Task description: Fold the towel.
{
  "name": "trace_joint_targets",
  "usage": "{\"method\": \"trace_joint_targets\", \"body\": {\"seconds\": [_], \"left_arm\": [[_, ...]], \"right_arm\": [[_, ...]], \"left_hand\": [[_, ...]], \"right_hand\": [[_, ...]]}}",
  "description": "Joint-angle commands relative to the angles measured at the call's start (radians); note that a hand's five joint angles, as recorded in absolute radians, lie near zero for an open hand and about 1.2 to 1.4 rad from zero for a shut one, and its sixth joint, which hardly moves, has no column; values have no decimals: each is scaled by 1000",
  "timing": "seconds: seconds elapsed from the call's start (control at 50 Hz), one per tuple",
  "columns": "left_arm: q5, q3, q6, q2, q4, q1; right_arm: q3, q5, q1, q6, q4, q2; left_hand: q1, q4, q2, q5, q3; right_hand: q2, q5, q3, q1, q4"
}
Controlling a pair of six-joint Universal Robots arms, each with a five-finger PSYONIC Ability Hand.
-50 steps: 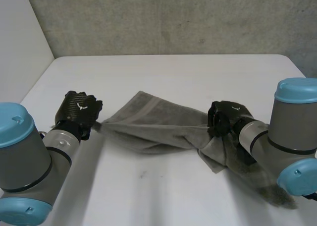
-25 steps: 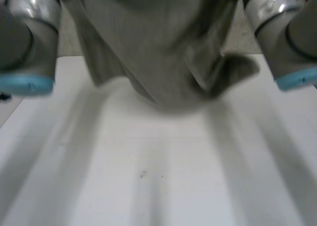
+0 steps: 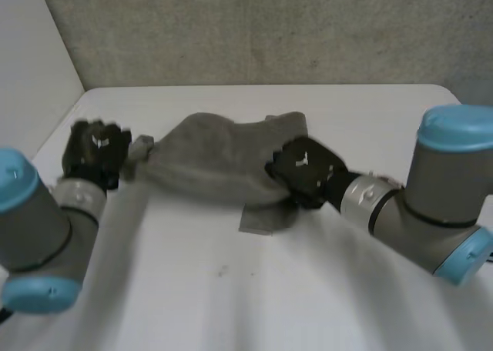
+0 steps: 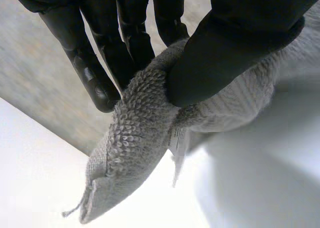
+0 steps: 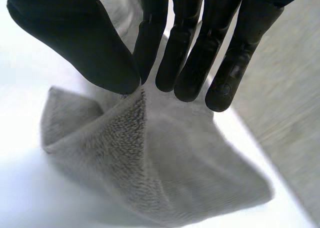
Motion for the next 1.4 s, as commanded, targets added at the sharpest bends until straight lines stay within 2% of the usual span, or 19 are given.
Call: {"method": "trace_joint_targets", "body": {"seconds": [0.02, 0.04, 0.06, 0.08, 0.1, 0.14, 0.3, 0.46, 0.64, 0.76, 0.86, 0.9, 0.94, 1.16, 1.26, 1.28, 1.3, 1.32, 1.4], "left_arm": [[40, -96, 0, 0, 45, 9], [40, -94, 0, 3, 45, 9], [40, -94, 0, 3, 45, 9], [40, -94, 0, 9, 45, 9], [40, -94, 0, 9, 45, 9], [40, -93, 0, 33, 45, 9], [40, -94, -5, 60, 45, -2], [37, -94, -5, 63, 45, -3], [38, -91, -5, 76, 45, -2], [38, -93, -6, 101, 45, -2], [37, -93, -8, 104, 45, 0], [37, -94, -8, 107, 45, 0], [37, -94, -8, 109, 45, 0], [35, -96, -10, 153, 44, -5], [37, -96, -20, 167, 44, -6], [37, -96, -28, 165, 44, -6], [37, -96, -28, 165, 44, -6], [37, -96, -36, 164, 44, -6], [37, -97, -43, 156, 44, -6]], "right_arm": [[1, 143, 2, 80, -32, 63], [2, 172, 2, 141, -41, 63], [2, 173, 2, 142, -41, 63], [10, 194, -3, 219, -45, 59], [10, 194, -3, 220, -45, 59], [31, 226, -12, 389, -47, 36], [169, 262, -50, 762, -119, -55], [269, 262, -64, 907, -139, -64], [263, 289, -44, 918, -185, -16], [205, 346, -39, 912, -228, 57], [179, 358, -39, 906, -242, 92], [156, 375, -38, 903, -242, 112], [151, 378, -38, 900, -240, 112], [151, 352, -55, 904, -234, -64], [137, 305, -47, 900, -169, -70], [139, 294, -44, 900, -138, -63], [139, 294, -44, 900, -138, -62], [139, 289, -42, 893, -106, -43], [148, 289, -41, 893, -81, -23]], "left_hand": [[208, 180, 180, 188, 181], [208, 180, 180, 188, 181], [208, 180, 180, 188, 181], [208, 180, 180, 188, 181], [208, 180, 180, 188, 181], [208, 180, 180, 188, 181], [208, 180, 180, 188, 181], [208, 180, 180, 188, 181], [208, 180, 180, 188, 181], [208, 180, 180, 188, 181], [208, 180, 180, 188, 181], [208, 180, 180, 188, 181], [208, 180, 180, 188, 181], [208, 180, 180, 188, 181], [208, 180, 180, 188, 181], [208, 180, 180, 188, 181], [208, 180, 180, 188, 181], [208, 180, 180, 188, 181], [208, 180, 180, 188, 181]], "right_hand": [[220, 240, 210, 426, 206], [35, 55, 25, 241, 21], [33, 53, 23, 239, 19], [-339, -319, -349, -133, -353], [-342, -323, -353, -137, -356], [-577, -557, -587, -371, -591], [-712, -693, -723, -507, -726], [-756, -737, -767, -551, -770], [-718, -699, -729, -513, -732], [-566, -546, -576, -360, -579], [-187, -167, -197, 19, -201], [193, 212, 182, 398, 179], [220, 240, 210, 426, 206], [220, 240, 210, 426, 206], [195, 215, 185, 401, 181], [-209, -190, -220, -4, -223], [-213, -194, -224, -8, -227], [-562, -542, -572, -356, -576], [-639, -619, -649, -433, -653]]}}
